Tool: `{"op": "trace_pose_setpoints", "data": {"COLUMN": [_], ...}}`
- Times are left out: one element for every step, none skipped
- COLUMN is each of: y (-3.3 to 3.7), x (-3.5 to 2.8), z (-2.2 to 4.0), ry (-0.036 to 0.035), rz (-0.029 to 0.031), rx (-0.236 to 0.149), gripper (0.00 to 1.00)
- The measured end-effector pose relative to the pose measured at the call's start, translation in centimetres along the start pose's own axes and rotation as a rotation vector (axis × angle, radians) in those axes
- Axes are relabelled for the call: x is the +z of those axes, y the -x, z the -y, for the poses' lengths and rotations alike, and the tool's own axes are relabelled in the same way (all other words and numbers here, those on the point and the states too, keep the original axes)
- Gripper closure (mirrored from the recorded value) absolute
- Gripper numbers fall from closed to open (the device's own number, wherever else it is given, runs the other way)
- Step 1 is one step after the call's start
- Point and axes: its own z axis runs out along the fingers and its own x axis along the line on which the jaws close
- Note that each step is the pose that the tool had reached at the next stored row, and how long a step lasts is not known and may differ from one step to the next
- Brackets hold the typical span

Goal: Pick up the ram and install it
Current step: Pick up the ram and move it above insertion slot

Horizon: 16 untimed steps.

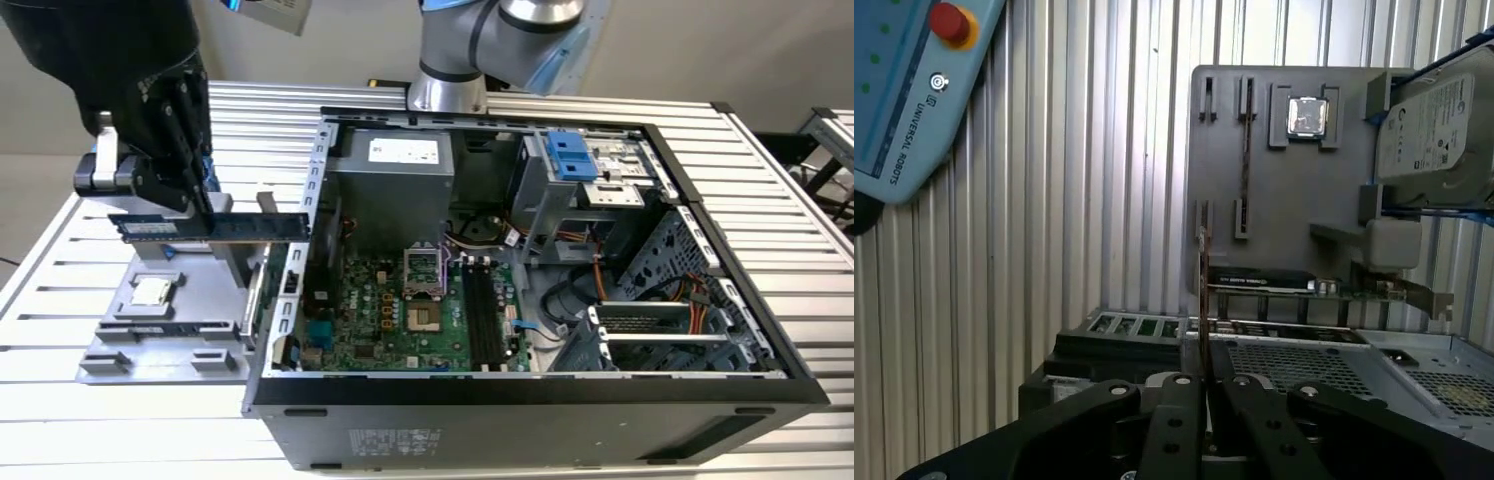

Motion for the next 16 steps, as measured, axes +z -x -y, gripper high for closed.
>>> {"op": "trace_pose_setpoints", "data": {"y": [-0.01,-0.01,-0.02,-0.03,-0.04,-0.04,-0.05,-0.06,-0.06,-0.07,-0.08,-0.09,-0.1,-0.1,-0.11,-0.12], "x": [0.0,0.0,0.0,0.0,0.01,0.01,0.01,0.01,0.02,0.02,0.02,0.02,0.02,0.02,0.03,0.03], "z": [0.22,0.42,0.66,0.89,1.13,1.35,1.6,1.84,2.08,2.32,2.55,2.79,3.02,3.24,3.48,3.71], "ry": [0.0001,0.0001,0.0001,0.0002,0.0,0.0001,0.0001,0.0001,0.0001,0.0001,0.0001,0.0002,0.0001,0.0001,0.0001,0.0001], "rz": [0.0,-0.0001,-0.0001,-0.0001,0.0,-0.0001,-0.0001,-0.0001,0.0,0.0,0.0,-0.0002,-0.0001,-0.0001,-0.0001,-0.0001], "rx": [0.0,0.0,0.0,0.0,0.0,0.0,0.0,0.0,0.0,0.0,0.0,0.0,0.0,0.0,0.0,0.0], "gripper": [1.0,1.0,1.0,1.0,1.0,1.0,1.0,1.0,1.0,1.0,1.0,1.0,1.0,1.0,1.0,1.0]}}
